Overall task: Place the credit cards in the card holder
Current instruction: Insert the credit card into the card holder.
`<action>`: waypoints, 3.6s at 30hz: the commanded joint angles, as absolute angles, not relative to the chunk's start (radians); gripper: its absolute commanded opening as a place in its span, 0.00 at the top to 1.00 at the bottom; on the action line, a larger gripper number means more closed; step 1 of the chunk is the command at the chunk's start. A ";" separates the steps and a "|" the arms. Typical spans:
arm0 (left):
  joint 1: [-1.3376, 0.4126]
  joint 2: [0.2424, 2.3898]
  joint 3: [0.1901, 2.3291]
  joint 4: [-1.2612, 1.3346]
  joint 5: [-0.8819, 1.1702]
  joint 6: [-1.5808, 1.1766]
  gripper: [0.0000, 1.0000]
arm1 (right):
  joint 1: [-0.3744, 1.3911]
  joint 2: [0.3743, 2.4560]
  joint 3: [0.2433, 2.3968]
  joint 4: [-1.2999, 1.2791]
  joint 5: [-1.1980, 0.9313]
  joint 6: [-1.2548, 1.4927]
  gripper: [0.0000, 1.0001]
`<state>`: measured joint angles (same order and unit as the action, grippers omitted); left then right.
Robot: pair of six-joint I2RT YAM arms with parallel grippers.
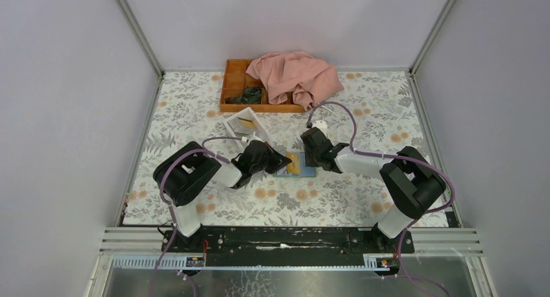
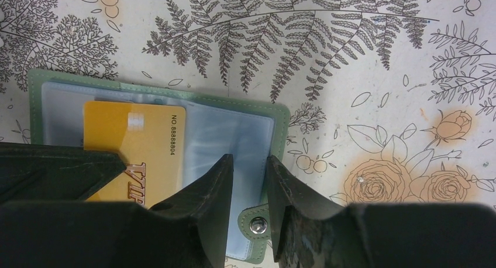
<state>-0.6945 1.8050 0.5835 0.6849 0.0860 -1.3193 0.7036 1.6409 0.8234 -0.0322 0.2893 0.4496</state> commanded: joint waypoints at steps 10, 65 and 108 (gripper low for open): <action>-0.696 1.862 0.582 0.728 0.135 -1.325 1.00 | 0.695 1.617 0.816 -0.035 0.295 0.460 0.65; -0.756 1.942 0.582 0.733 0.109 -1.321 1.00 | 0.695 1.628 0.813 -0.035 0.295 0.469 0.64; -0.839 2.038 0.524 0.992 0.026 -1.451 1.00 | 0.695 1.605 0.776 -0.022 0.285 0.488 0.64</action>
<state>-0.8150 1.9915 0.5159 1.1072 -0.0502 -1.4479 0.6964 1.6222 0.7895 -0.0036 0.2955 0.4717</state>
